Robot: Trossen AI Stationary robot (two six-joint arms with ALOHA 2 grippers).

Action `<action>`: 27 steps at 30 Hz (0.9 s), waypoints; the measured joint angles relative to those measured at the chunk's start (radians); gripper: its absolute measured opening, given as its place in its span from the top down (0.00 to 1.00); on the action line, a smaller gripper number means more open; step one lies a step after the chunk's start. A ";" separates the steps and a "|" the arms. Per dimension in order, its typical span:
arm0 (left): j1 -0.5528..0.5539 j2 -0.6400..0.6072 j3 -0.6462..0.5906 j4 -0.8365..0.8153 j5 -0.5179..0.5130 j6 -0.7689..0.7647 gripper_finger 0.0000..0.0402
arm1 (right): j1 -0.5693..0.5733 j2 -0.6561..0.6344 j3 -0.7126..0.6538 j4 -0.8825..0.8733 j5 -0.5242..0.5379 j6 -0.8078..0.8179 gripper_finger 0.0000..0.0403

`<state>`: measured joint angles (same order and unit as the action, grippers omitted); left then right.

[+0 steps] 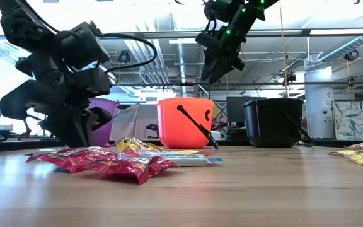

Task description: Sort candy by brand, put in halloween buckets

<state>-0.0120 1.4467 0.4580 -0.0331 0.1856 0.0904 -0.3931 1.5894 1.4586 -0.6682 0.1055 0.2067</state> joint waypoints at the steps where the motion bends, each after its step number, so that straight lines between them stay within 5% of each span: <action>1: 0.000 0.000 0.000 0.000 0.000 0.003 0.99 | 0.000 0.000 0.000 0.000 0.000 0.000 0.59; 18: 0.003 -0.172 0.087 -0.199 -0.086 0.095 1.00 | 0.000 0.000 -0.002 0.011 -0.005 -0.018 0.59; 27: 0.077 -0.372 0.140 -0.204 -0.234 0.069 1.00 | 0.004 -0.002 -0.126 0.303 -0.264 -0.081 0.59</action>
<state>0.0650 1.0743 0.5983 -0.2373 -0.0487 0.1590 -0.3887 1.5879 1.3326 -0.3655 -0.1580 0.1257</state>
